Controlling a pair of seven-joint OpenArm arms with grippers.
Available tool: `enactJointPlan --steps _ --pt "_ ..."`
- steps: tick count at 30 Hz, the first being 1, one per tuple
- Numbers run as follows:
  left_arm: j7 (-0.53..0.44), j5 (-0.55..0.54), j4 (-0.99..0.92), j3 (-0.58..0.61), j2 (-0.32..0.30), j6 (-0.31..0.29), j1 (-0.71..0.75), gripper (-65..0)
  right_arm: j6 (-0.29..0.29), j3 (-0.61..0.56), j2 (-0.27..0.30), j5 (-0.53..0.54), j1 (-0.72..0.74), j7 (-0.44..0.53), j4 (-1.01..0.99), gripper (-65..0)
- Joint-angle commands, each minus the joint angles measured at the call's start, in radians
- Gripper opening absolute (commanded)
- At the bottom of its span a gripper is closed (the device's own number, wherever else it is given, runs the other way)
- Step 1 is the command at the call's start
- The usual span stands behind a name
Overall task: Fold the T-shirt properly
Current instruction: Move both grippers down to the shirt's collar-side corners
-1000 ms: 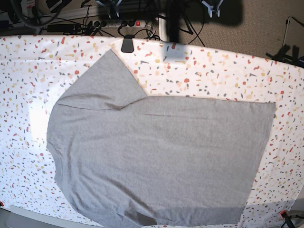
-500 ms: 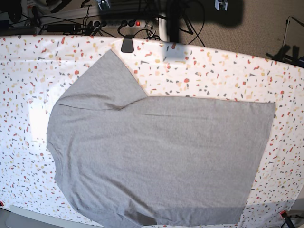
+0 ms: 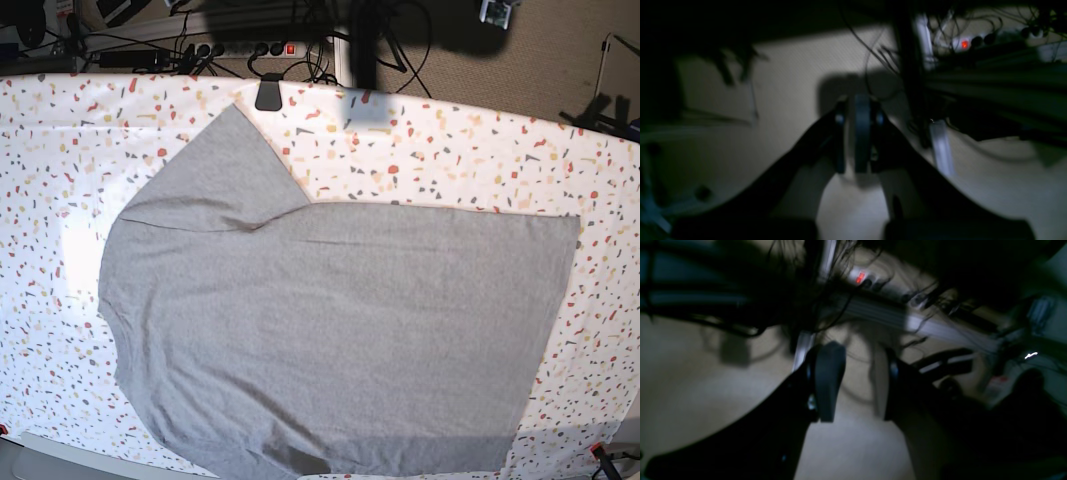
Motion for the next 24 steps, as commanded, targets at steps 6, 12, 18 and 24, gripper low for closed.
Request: enactJointPlan --steps 6,12,18,24 --pt "-0.003 0.098 0.269 -0.002 -0.081 -0.001 0.049 -60.9 0.013 0.192 0.018 -0.007 -0.124 -0.062 0.353 -45.0" --pt "0.051 0.165 0.426 -0.002 -0.202 -0.128 0.001 -57.7 0.114 0.359 0.027 -0.043 -0.109 -0.100 0.542 -45.0" --pt "0.050 0.164 0.418 -0.002 -0.304 -0.229 -0.126 -47.5 0.169 0.389 0.111 -0.188 -0.079 -0.177 0.577 -45.0" --pt "0.001 0.164 0.271 -0.002 -0.364 -0.293 -0.322 -47.3 0.182 0.389 0.162 -0.187 -0.009 -0.311 0.577 -45.0"
